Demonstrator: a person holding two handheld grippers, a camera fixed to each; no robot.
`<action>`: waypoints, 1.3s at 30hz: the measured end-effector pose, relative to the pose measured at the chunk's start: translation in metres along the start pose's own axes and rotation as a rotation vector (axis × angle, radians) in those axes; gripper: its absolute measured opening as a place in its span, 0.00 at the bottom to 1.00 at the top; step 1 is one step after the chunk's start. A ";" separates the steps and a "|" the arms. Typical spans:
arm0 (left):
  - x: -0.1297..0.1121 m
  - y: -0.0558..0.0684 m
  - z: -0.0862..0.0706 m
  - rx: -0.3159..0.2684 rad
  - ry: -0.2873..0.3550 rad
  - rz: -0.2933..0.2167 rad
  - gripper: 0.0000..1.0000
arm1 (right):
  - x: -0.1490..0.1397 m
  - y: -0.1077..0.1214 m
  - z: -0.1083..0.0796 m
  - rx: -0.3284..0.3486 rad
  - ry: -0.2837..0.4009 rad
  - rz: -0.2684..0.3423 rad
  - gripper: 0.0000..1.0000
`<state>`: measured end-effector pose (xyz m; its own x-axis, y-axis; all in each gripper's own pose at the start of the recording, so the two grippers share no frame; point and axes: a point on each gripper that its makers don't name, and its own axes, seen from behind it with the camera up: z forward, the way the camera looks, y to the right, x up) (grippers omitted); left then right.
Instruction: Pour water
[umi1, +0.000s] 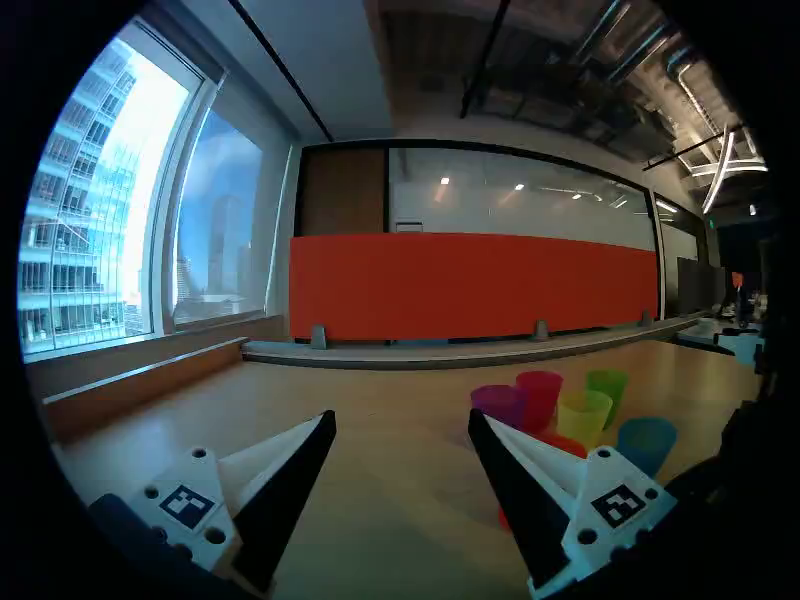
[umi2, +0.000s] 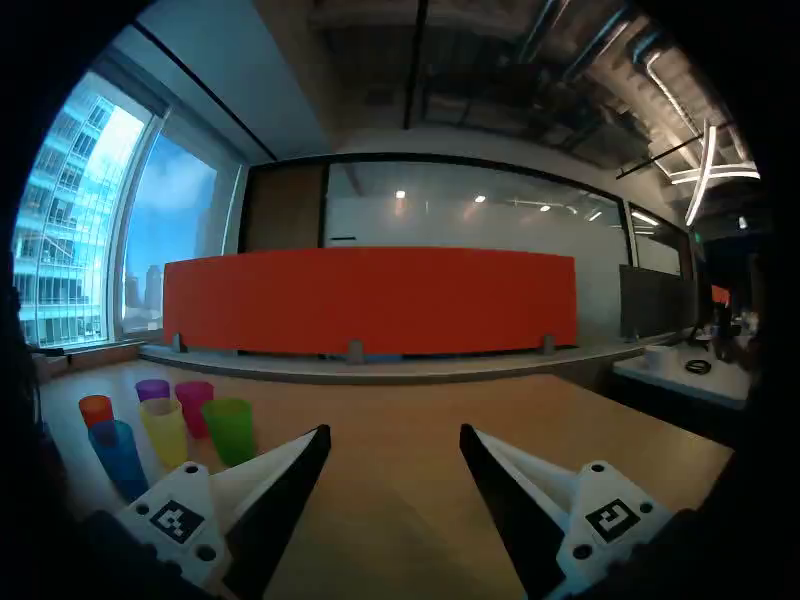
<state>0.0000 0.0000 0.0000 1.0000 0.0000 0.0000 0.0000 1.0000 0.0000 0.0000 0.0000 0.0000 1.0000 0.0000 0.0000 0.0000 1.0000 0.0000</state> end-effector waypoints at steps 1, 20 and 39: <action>0.000 0.000 0.000 0.000 0.000 0.000 0.99 | 0.000 0.000 0.000 0.000 0.000 0.000 1.00; 0.001 0.000 0.000 0.000 0.000 0.000 0.99 | 0.000 -0.001 -0.001 0.000 0.000 0.000 1.00; 0.001 0.000 0.000 0.000 0.000 0.000 0.99 | 0.000 -0.001 0.000 0.000 0.000 0.000 1.00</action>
<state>0.0008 -0.0005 -0.0002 1.0000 -0.0004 0.0003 0.0004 1.0000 0.0002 -0.0002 -0.0007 -0.0002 1.0000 -0.0002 0.0004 0.0002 1.0000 -0.0001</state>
